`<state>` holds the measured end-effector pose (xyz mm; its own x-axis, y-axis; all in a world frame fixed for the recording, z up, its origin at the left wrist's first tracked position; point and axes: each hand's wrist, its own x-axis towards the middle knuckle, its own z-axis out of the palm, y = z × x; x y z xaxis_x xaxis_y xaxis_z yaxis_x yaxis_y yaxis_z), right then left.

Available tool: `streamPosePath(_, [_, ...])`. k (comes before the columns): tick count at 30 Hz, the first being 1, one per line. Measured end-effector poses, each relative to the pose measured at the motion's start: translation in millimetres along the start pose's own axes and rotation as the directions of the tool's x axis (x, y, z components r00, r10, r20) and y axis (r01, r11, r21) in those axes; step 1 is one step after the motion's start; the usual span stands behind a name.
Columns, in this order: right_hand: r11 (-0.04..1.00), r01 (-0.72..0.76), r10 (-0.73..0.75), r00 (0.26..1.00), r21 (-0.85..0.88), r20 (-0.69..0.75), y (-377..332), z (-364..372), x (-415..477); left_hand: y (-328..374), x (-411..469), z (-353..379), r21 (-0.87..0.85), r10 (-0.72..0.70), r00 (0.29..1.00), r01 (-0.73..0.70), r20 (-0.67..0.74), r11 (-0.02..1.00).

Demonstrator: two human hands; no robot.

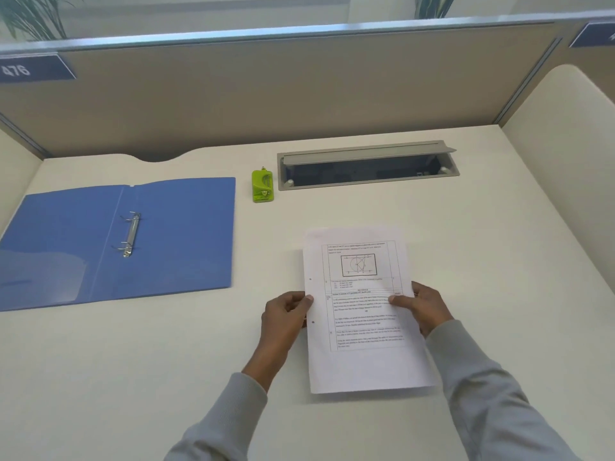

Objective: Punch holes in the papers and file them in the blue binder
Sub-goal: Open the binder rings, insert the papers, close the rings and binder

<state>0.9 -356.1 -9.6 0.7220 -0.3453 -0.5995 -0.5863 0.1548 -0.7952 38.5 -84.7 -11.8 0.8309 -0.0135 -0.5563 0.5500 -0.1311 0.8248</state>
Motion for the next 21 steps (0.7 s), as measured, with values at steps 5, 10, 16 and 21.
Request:
streamPosePath(5, [0.999,0.020,-0.021,1.000,-0.038,-0.023,-14.7,-28.9,2.1,12.1,-0.8,26.5,-0.025,0.001,0.998,0.000,0.061,1.000])
streamPosePath(10, [0.997,-0.024,0.019,0.998,-0.078,-0.060,-30.5,-65.3,11.5,26.6,5.0,61.5,0.034,0.023,0.995,-0.027,0.099,0.999])
streamPosePath(16, [0.989,-0.063,0.048,0.992,-0.133,-0.115,-55.8,-104.6,28.6,43.3,15.1,108.1,0.134,0.067,0.991,-0.082,0.113,0.988])
streamPosePath(21, [0.975,-0.070,0.034,0.985,-0.212,-0.169,-67.0,-130.7,50.8,57.2,30.3,140.0,0.155,0.044,0.993,-0.060,0.109,0.986])
